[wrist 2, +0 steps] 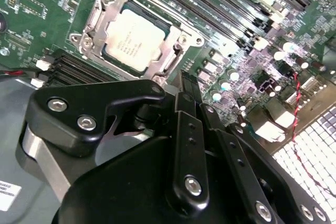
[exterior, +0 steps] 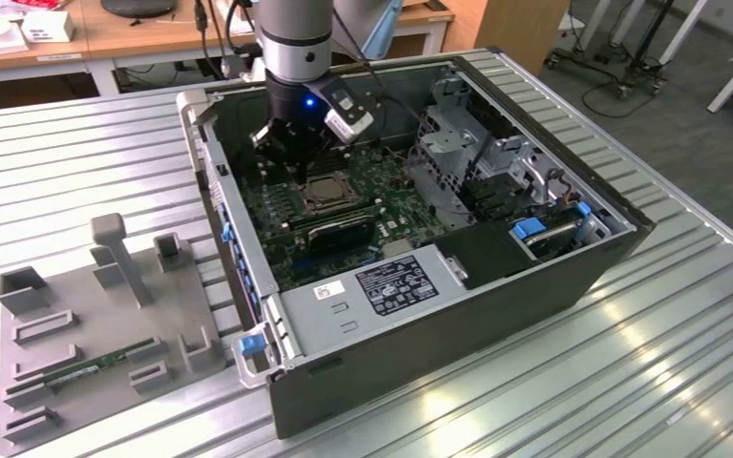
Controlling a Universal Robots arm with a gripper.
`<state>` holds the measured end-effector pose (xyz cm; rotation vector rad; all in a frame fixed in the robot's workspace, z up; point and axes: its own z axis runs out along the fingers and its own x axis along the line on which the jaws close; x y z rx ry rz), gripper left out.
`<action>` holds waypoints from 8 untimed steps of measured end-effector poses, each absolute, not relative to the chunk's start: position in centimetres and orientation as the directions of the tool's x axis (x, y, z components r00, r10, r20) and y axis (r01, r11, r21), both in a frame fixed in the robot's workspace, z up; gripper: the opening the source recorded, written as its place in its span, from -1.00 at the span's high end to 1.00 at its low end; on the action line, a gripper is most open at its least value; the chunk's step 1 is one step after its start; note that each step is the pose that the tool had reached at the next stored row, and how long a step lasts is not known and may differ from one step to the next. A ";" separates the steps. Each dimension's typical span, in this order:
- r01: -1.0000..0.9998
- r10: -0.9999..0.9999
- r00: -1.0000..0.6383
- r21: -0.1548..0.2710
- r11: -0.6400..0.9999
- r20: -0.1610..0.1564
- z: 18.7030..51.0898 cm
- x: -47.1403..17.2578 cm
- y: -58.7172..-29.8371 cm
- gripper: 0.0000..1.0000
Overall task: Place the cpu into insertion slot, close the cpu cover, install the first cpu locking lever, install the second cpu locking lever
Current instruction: 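Install the first cpu locking lever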
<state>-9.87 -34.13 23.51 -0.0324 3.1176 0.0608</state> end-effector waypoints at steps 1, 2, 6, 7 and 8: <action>-0.021 -0.020 -1.000 0.039 0.999 -0.024 23.5 -10.0 -34.1 0.79; -0.021 -0.020 -1.000 0.039 0.999 -0.024 23.5 -10.2 -34.1 0.79; -0.021 -0.020 -0.999 0.038 0.999 -0.024 23.5 -10.8 -34.1 0.79; -0.021 -0.020 -0.999 0.038 0.999 -0.024 23.5 -10.9 -34.1 0.79; -0.021 -0.020 -0.999 0.038 0.999 -0.024 23.5 -11.1 -34.1 0.79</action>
